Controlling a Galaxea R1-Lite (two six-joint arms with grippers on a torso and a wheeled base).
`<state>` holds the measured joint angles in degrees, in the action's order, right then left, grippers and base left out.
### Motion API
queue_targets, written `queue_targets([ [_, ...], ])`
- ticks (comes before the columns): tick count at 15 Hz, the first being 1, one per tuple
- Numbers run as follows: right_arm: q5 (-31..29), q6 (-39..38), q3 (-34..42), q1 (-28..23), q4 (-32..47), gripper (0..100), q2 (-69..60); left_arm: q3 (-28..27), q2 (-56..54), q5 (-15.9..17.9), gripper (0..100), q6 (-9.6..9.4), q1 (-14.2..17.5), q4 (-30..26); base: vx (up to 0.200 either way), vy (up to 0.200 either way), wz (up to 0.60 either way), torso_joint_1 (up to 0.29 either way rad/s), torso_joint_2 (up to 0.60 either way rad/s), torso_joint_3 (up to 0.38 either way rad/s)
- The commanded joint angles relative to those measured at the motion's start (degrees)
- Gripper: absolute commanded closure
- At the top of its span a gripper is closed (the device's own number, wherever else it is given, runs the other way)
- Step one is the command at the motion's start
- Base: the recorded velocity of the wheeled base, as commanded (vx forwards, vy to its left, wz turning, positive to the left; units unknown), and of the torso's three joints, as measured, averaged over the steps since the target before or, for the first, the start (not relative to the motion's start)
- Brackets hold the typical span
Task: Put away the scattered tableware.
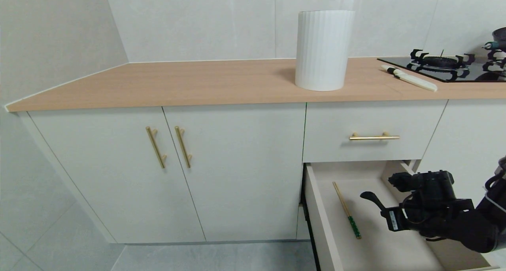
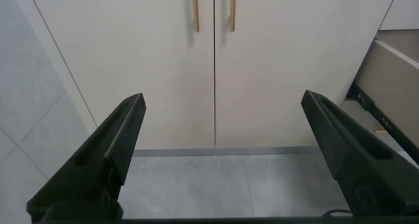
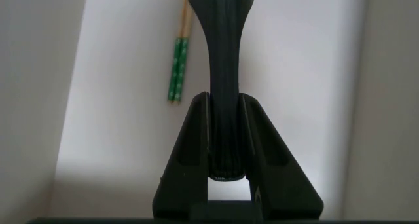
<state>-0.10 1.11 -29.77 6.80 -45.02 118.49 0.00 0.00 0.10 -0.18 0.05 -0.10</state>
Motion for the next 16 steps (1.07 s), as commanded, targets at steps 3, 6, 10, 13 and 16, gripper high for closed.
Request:
queue_targets([
  [3, -2.0, -1.5, -5.4, 2.6, -0.1, 100, 7.6, 0.0, 0.0, 0.0, 0, 0.01, 0.0, 0.0, 0.000, 0.000, 0.00, 0.000, 0.00, 0.000],
  [6, -3.4, -2.6, -7.6, 2.5, -3.1, 100, 13.9, 0.0, 0.0, 0.0, 0, 0.01, 0.0, 0.0, 0.000, 0.000, 0.00, 0.000, 0.00, 0.000],
  [10, -8.1, -2.3, -8.4, 2.5, -10.2, 100, 21.0, 0.0, 0.0, 0.0, 0, 0.01, 0.0, 0.0, 0.000, 0.000, 0.00, 0.000, 0.00, 0.000],
  [13, -8.1, -2.2, -9.1, 2.5, -10.2, 100, 21.6, 0.0, 0.0, 0.0, 0, 0.01, 0.0, 0.0, 0.000, 0.000, 0.00, 0.000, 0.00, 0.000],
  [16, -8.1, -2.1, -9.9, 2.5, -10.1, 100, 22.7, 0.0, 0.0, 0.0, 0, 0.01, 0.0, 0.0, 0.000, 0.000, 0.00, 0.000, 0.00, 0.000],
])
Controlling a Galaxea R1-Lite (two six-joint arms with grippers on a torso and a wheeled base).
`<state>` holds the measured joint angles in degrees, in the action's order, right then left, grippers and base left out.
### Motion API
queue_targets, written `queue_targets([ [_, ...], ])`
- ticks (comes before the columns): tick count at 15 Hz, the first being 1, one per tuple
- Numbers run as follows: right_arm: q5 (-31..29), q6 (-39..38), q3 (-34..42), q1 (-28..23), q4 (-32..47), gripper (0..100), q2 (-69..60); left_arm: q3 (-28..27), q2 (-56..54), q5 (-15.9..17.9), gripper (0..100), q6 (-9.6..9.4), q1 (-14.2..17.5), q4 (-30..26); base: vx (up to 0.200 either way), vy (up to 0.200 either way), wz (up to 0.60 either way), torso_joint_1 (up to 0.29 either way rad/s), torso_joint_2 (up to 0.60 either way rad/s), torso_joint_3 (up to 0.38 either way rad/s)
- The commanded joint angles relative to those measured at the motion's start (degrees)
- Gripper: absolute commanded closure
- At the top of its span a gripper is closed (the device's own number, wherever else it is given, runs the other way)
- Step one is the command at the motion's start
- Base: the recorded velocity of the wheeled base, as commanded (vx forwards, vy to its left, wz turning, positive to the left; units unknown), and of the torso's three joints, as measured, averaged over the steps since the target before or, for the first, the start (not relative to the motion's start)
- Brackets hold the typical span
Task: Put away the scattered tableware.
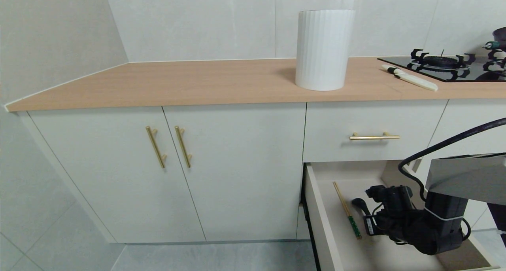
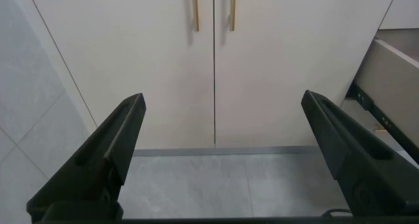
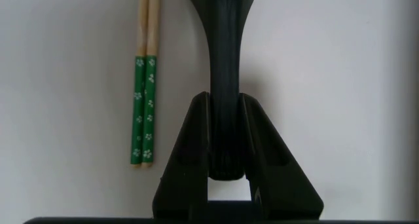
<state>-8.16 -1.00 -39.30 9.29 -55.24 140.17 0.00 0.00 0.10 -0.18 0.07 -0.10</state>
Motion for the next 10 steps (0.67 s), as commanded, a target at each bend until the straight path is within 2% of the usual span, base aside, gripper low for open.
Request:
queue_targets([
  [1, 0.0, 0.0, -0.5, 0.0, 0.2, 100, 1.3, 0.0, 0.0, 0.0, 0, 0.01, 0.0, 0.0, 0.000, 0.000, 0.00, 0.000, 0.00, 0.000],
  [6, -0.1, 0.0, -0.6, 0.0, 0.1, 100, 1.2, 0.0, 0.0, 0.0, 0, 0.01, 0.0, 0.0, 0.000, 0.000, 0.00, 0.000, 0.00, 0.000],
  [7, -0.1, 0.0, -0.6, 0.0, 0.1, 0, 1.2, 0.0, 0.0, 0.0, 0, 0.01, 0.0, 0.0, 0.000, 0.000, 0.00, 0.000, 0.00, 0.000],
  [10, -0.1, -0.1, -0.6, 0.0, 0.0, 0, 1.1, 0.0, 0.0, 0.0, 0, 0.01, 0.0, 0.0, 0.000, 0.000, 0.00, 0.000, 0.00, 0.000],
])
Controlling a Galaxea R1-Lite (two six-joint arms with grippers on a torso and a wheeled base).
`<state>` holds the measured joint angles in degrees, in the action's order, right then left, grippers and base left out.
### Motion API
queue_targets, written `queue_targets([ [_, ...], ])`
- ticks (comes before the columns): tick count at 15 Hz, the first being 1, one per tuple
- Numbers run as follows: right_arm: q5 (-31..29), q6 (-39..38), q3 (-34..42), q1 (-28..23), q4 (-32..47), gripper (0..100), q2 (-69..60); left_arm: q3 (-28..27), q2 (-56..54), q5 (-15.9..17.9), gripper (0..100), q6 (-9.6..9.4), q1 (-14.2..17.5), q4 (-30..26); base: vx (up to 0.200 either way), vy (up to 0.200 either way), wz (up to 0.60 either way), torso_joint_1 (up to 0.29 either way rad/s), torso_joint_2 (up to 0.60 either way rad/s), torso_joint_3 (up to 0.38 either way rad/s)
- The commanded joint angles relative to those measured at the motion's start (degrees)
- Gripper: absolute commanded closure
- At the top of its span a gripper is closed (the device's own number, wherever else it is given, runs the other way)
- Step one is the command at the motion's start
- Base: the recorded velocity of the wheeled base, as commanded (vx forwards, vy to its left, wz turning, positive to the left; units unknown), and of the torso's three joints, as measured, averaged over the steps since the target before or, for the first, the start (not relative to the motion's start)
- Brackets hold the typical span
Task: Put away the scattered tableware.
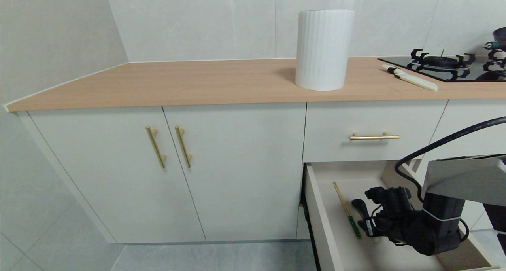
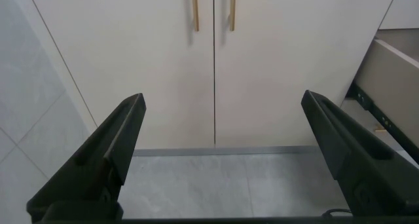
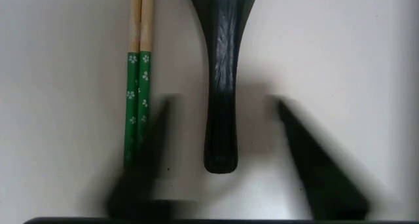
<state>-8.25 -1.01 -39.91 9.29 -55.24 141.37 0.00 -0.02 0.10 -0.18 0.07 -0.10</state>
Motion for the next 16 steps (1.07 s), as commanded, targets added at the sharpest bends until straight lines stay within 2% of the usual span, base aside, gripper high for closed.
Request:
queue_targets([
  [1, 0.0, -0.1, 0.1, 0.0, -0.1, 0, -0.3, 0.0, 0.0, 0.0, 0, 0.01, 0.0, 0.0, 0.000, 0.000, 0.00, 0.000, 0.00, 0.000],
  [4, 0.0, -0.8, 1.7, 0.0, -0.1, 0, -4.1, 0.0, 0.0, 0.0, 0, 0.01, 0.0, 0.0, 0.000, 0.000, 0.00, 0.000, 0.00, 0.000],
  [9, 0.4, -1.8, 13.0, -0.8, 1.4, 0, -27.1, 0.0, 0.0, 0.0, 0, 0.01, 0.0, 0.0, 0.000, 0.000, 0.00, 0.000, 0.00, 0.000],
  [13, 0.4, -1.7, 16.6, -0.1, 10.6, 0, -42.1, 0.0, 0.0, 0.0, 0, 0.01, 0.0, 0.0, 0.000, 0.000, 0.00, 0.000, 0.00, 0.000],
  [16, 0.9, -2.0, 16.7, 0.3, 24.9, 0, -54.6, 0.0, 0.0, 0.0, 0, 0.01, 0.0, 0.0, 0.000, 0.000, 0.00, 0.000, 0.00, 0.000],
])
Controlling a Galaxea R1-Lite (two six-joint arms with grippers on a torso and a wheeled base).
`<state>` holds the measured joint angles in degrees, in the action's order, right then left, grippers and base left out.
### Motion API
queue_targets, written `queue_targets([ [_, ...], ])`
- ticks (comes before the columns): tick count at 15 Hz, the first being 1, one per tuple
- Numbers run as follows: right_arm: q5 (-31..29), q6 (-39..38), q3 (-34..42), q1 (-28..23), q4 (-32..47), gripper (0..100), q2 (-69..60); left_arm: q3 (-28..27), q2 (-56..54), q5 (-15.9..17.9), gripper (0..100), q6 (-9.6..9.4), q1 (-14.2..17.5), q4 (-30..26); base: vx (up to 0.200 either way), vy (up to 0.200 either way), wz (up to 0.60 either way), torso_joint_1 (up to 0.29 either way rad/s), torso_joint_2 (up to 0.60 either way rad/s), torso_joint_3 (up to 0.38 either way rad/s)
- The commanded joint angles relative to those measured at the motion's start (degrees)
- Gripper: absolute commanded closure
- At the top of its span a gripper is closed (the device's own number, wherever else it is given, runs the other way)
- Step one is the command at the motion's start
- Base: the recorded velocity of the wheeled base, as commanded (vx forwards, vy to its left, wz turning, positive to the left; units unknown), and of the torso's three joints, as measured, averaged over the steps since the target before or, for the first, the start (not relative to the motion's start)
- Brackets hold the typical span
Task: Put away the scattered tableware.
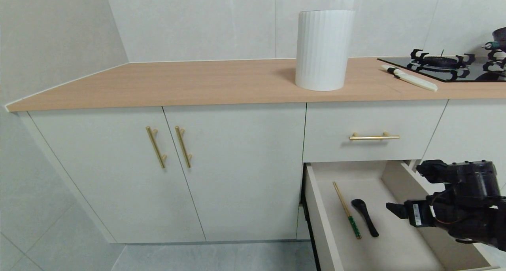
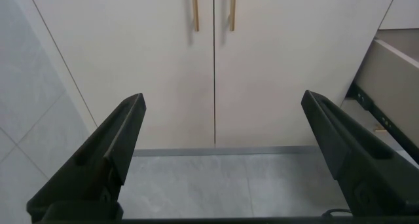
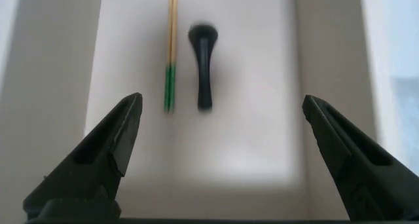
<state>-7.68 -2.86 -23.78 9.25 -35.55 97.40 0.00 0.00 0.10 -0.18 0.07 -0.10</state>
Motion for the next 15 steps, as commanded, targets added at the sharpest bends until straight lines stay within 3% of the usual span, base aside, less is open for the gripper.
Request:
queue_targets([
  [1, 1.4, -0.1, 0.9, 0.4, 8.1, 0, -12.5, 0.0, 0.0, 0.0, 0, -0.78, 0.0, 0.0, 0.000, 0.000, 0.00, 0.000, 0.00, 0.000],
  [3, 2.1, -0.2, 1.5, 0.5, 9.0, 0, -14.0, 0.0, 0.0, 0.0, 0, -0.52, 0.0, 0.0, 0.000, 0.000, 0.00, 0.000, 0.00, 0.000],
  [9, 2.3, -0.1, 2.3, 2.3, 9.5, 0, -16.2, 0.0, 0.0, 0.0, 0, 0.09, 0.0, 0.0, -0.200, 0.000, 0.00, 0.003, 0.00, 0.005],
  [13, 2.4, 0.0, 2.1, 4.4, 16.5, 0, -16.9, 0.0, 0.0, 0.1, 0, 0.09, 0.0, 0.0, -0.200, 0.000, 0.00, -0.001, 0.00, -0.001],
  [15, 2.4, 0.0, 0.4, 6.2, 23.3, 0, -16.5, 0.0, 0.0, 0.1, 0, 0.01, 0.0, 0.0, 0.000, 0.000, 0.00, 0.000, 0.00, 0.000],
])
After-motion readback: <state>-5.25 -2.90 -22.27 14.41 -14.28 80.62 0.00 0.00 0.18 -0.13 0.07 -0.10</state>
